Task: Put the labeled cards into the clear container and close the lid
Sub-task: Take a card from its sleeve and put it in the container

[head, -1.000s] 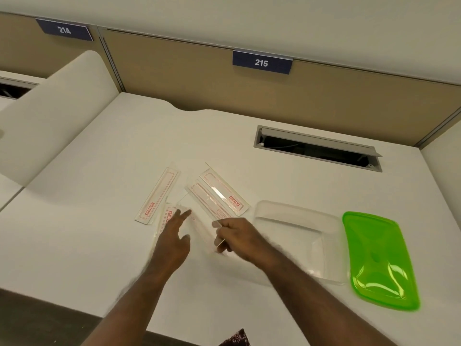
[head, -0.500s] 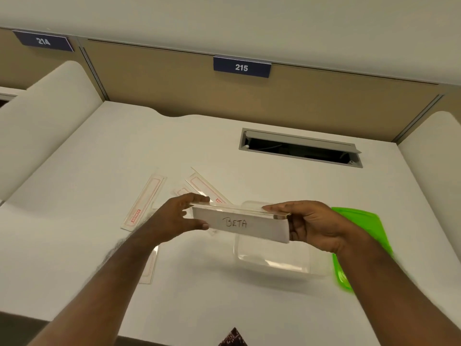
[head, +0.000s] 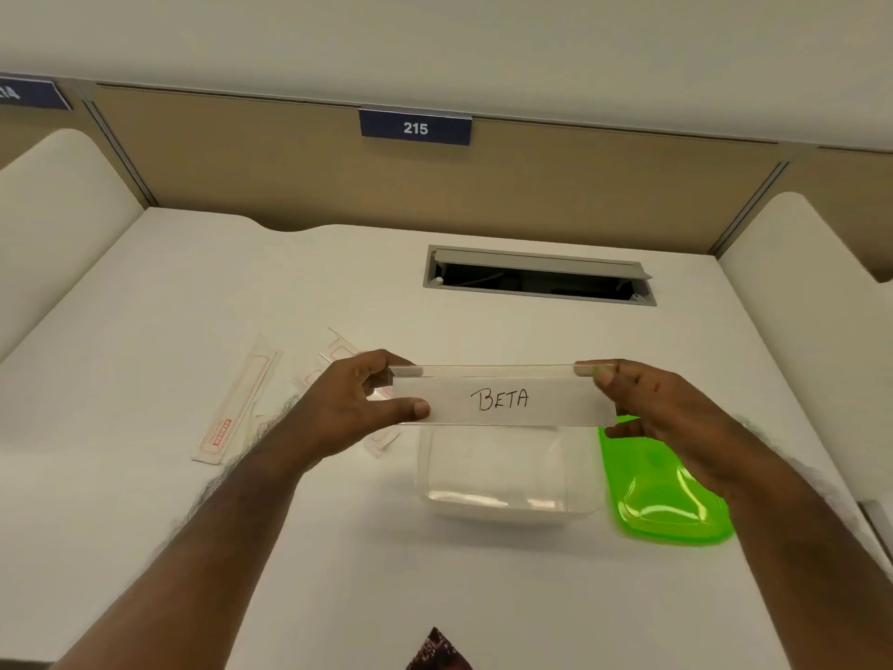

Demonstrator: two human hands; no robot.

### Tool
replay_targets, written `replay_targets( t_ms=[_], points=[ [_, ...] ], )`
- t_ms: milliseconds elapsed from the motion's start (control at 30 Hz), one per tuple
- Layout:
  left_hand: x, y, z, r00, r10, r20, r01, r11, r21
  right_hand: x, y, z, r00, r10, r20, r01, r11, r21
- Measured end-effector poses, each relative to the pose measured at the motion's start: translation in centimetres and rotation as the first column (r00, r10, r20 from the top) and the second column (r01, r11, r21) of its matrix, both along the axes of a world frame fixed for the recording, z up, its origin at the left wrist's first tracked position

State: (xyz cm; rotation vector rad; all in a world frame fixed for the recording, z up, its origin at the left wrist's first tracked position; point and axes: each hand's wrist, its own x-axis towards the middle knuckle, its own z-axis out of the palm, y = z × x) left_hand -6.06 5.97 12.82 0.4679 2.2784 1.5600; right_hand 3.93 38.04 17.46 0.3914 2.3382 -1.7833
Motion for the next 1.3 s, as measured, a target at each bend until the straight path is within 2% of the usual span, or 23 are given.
replay_targets(
  t_ms=[100,267,567,667,800,967,1100,1300],
  points=[
    [0.1,0.7,0.5,1.000,-0.016,-0.005,0.016,1.000,0.009,0.5,0.5,0.5,0.999,-0.005,-0.046,0.009,0.997,0.080],
    [-0.1,1.7,1.1,0.999,-0.041,-0.033,0.040,0.999,-0.017,1.1,1.7,0.8,0.994,0.041,-0.103,-0.029,0.993,0.115],
    [-0.5,2.0,0.4,0.991,-0.038,-0.127,0.016,0.985,-0.171,1.0,2.4,-0.9,0.992,0.051,-0.113,-0.013,0.949,0.316],
    [-0.3,2.3,-0.7,0.986,-0.043,-0.162,0.004,0.972,-0.235,0.7,2.8,-2.6,0.989,0.072,-0.126,-0.008,0.895,0.447],
    [0.5,3.2,-3.0,0.969,-0.084,-0.233,-0.019,0.912,-0.409,0.7,3.3,-5.5,0.990,0.126,-0.055,-0.058,0.749,0.660],
    [1.4,4.7,-5.9,0.899,-0.259,-0.353,-0.076,0.702,-0.709,1.1,2.4,-8.9,0.984,0.169,0.053,-0.124,0.444,0.887],
    [1.9,5.4,-7.5,0.829,-0.410,-0.381,-0.094,0.570,-0.817,1.0,1.3,-11.1,0.971,0.206,0.122,-0.179,0.283,0.942],
    [1.4,7.6,-7.8,0.670,-0.681,-0.296,-0.075,0.335,-0.939,0.2,-0.4,-12.4,0.922,0.268,0.280,-0.295,0.015,0.955]
  ],
)
